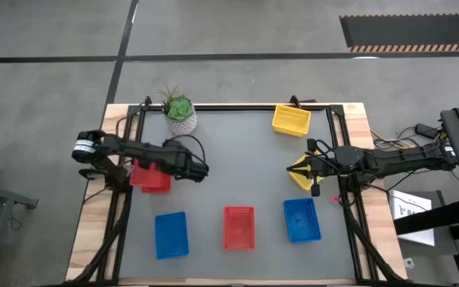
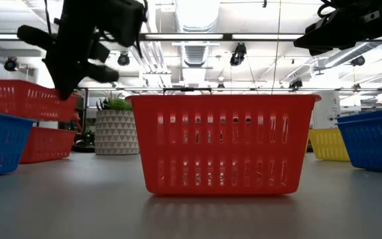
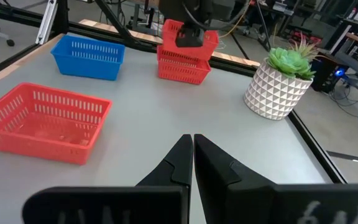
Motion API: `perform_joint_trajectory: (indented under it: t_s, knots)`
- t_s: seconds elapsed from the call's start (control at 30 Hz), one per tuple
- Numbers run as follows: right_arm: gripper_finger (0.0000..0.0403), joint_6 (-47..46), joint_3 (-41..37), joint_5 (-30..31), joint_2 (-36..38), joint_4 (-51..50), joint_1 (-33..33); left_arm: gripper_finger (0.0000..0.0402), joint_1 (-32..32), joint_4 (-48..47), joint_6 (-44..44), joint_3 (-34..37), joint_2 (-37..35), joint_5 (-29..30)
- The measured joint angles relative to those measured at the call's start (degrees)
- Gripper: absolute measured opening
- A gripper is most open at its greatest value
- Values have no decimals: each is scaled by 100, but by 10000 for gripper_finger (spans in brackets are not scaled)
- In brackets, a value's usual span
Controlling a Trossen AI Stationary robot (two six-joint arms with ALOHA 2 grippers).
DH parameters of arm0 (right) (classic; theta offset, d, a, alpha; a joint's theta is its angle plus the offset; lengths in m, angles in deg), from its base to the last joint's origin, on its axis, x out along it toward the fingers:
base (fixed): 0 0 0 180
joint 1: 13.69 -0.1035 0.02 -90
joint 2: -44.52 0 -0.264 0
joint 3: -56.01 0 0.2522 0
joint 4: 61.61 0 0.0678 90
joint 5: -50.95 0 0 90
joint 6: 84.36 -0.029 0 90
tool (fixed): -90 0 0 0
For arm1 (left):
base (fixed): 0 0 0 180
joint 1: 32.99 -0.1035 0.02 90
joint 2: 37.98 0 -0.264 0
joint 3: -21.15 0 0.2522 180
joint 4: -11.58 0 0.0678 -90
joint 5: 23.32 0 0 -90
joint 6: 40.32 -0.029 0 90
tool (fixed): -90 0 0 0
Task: Stack baskets by color
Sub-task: Stack the top right red bin on top of the top left red bin
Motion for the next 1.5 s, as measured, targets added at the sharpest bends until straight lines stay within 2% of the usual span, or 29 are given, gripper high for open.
perform_joint_trajectory:
  t_s: [0.17,0.67,1.03,1.5]
  knots:
    - [9,57,0,2,0,-2,0,0,-174,155,90,186,0,-6]
    - [9,192,0,2,0,-2,0,0,-180,700,-50,274,-2,-185]
    - [9,212,0,2,0,-2,0,1,-182,736,-68,354,-2,-181]
    - [9,206,0,2,0,-2,0,68,-182,733,-101,357,2,-126]
